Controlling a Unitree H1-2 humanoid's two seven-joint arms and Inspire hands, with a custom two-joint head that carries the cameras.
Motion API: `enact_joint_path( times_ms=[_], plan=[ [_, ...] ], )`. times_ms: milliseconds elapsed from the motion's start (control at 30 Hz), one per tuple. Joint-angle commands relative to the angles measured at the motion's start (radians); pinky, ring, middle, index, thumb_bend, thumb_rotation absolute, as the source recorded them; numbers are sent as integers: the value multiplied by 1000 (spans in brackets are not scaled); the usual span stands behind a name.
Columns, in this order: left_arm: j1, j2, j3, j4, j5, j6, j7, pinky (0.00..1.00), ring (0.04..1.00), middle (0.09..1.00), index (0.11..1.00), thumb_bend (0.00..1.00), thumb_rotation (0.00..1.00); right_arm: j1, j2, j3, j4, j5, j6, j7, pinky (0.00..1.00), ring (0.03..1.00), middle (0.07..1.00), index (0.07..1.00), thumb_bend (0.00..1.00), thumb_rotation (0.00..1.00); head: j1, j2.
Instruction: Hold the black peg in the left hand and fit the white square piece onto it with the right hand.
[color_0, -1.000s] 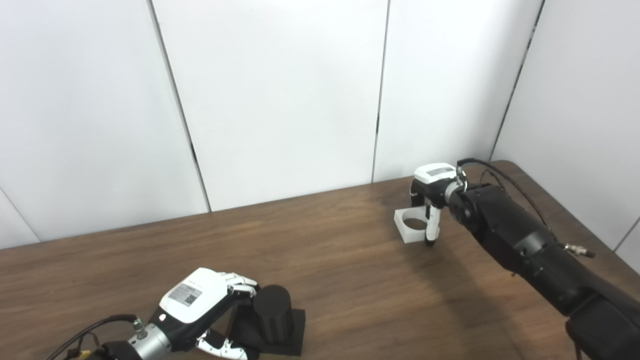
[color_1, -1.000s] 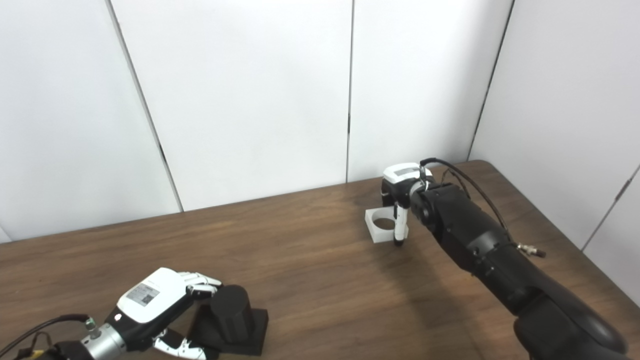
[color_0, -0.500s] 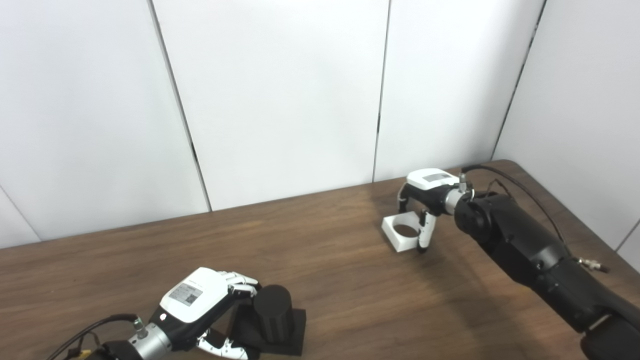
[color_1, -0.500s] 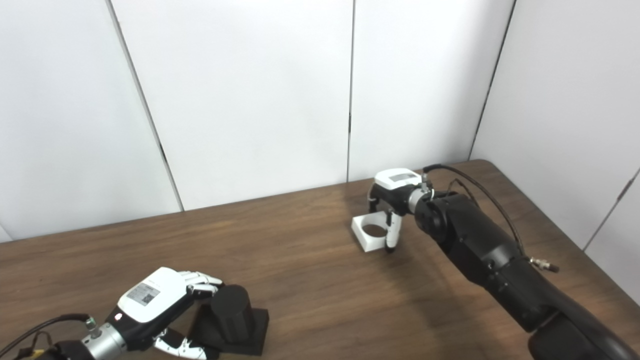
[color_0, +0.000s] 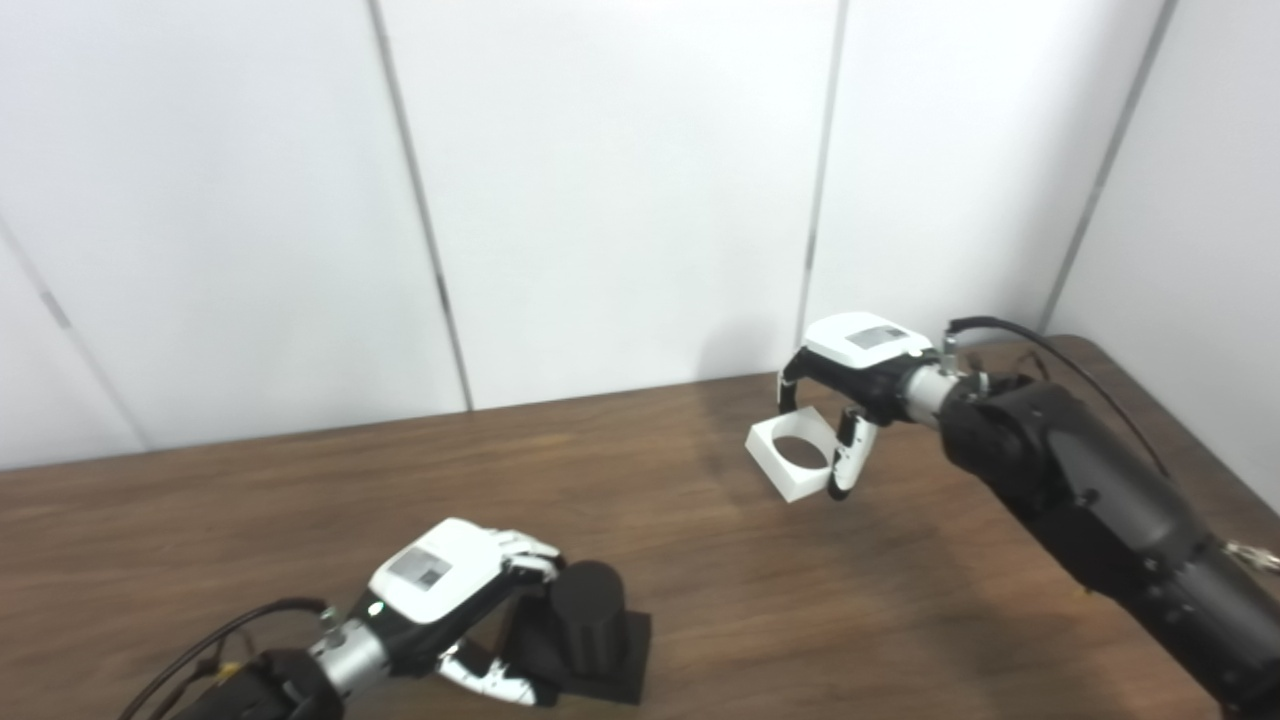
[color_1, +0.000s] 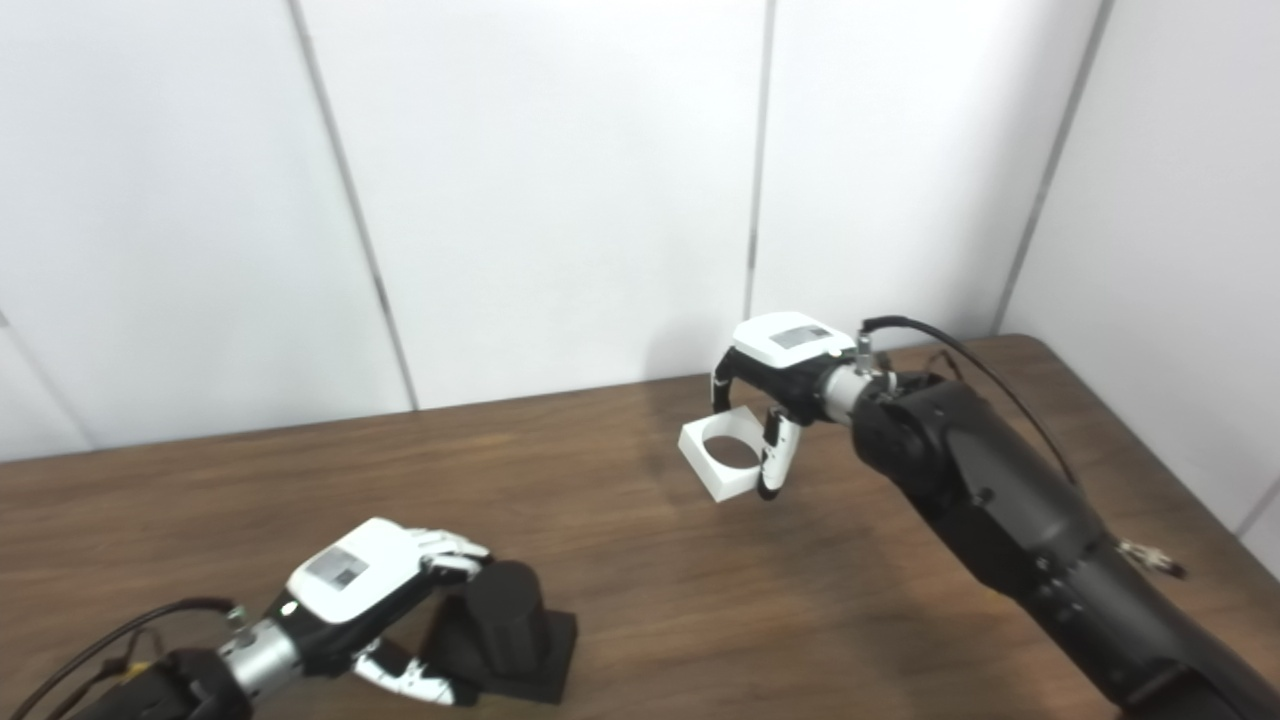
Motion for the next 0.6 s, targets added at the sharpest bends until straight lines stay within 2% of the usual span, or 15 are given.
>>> enact_joint_path(
  times_ms=[0, 133, 300, 467, 567],
  plan=[
    [57, -14, -66, 54, 94, 16, -102, 713, 800, 802, 493, 521, 78, -39, -25, -28, -56, 20, -28, 5, 833, 867, 778, 479, 521, 129, 25, 8],
    [52, -28, -68, 61, 96, 15, -91, 729, 800, 801, 493, 521, 79, -42, -30, -29, -111, 36, -45, 36, 817, 856, 774, 479, 521, 129, 84, 21],
    [44, -46, -71, 65, 105, 31, -98, 752, 802, 800, 494, 520, 80, -44, -27, -35, -155, 56, -72, 59, 788, 844, 768, 479, 521, 130, 124, 36],
    [40, -61, -71, 57, 96, 64, -125, 764, 815, 808, 495, 519, 82, -28, 6, -51, -209, 96, -47, 87, 735, 830, 771, 479, 521, 129, 144, 47],
    [39, -67, -75, 58, 100, 70, -130, 773, 825, 812, 495, 519, 84, -13, 30, -47, -239, 101, -37, 102, 737, 838, 781, 480, 522, 129, 147, 49]
  ],
)
